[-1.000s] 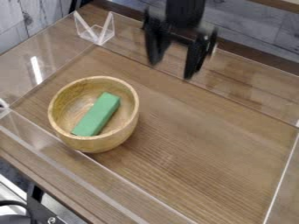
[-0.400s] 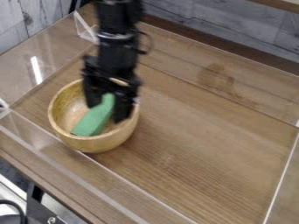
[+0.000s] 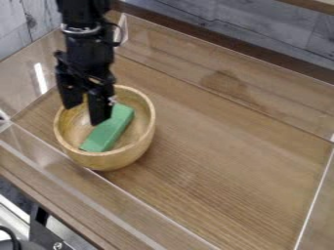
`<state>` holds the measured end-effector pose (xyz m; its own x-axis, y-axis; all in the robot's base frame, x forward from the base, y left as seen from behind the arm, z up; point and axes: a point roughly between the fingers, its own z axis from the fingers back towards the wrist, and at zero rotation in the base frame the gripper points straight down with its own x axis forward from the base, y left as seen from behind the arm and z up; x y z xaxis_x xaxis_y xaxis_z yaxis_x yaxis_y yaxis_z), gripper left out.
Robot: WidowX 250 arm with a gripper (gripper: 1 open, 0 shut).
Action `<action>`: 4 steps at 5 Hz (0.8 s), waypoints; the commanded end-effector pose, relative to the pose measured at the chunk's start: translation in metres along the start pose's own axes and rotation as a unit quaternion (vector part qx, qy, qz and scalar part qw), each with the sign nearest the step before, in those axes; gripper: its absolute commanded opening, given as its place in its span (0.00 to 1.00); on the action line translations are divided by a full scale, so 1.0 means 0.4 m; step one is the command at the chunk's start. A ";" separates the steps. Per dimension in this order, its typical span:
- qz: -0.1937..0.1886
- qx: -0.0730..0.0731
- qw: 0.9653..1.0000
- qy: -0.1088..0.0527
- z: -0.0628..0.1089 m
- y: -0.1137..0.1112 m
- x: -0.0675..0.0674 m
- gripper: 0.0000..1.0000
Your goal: Move green stick from inside the wooden bowl to the table next to it
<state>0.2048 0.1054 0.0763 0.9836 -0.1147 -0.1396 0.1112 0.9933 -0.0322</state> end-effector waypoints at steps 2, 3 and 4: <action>0.010 0.013 0.999 -0.040 0.047 0.012 0.021 1.00; 0.015 0.011 0.999 -0.048 0.056 0.009 0.023 1.00; 0.020 0.010 0.998 -0.056 0.061 0.007 0.025 1.00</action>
<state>0.2100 0.1014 0.0829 0.9921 -0.0834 -0.0935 0.0793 0.9958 -0.0462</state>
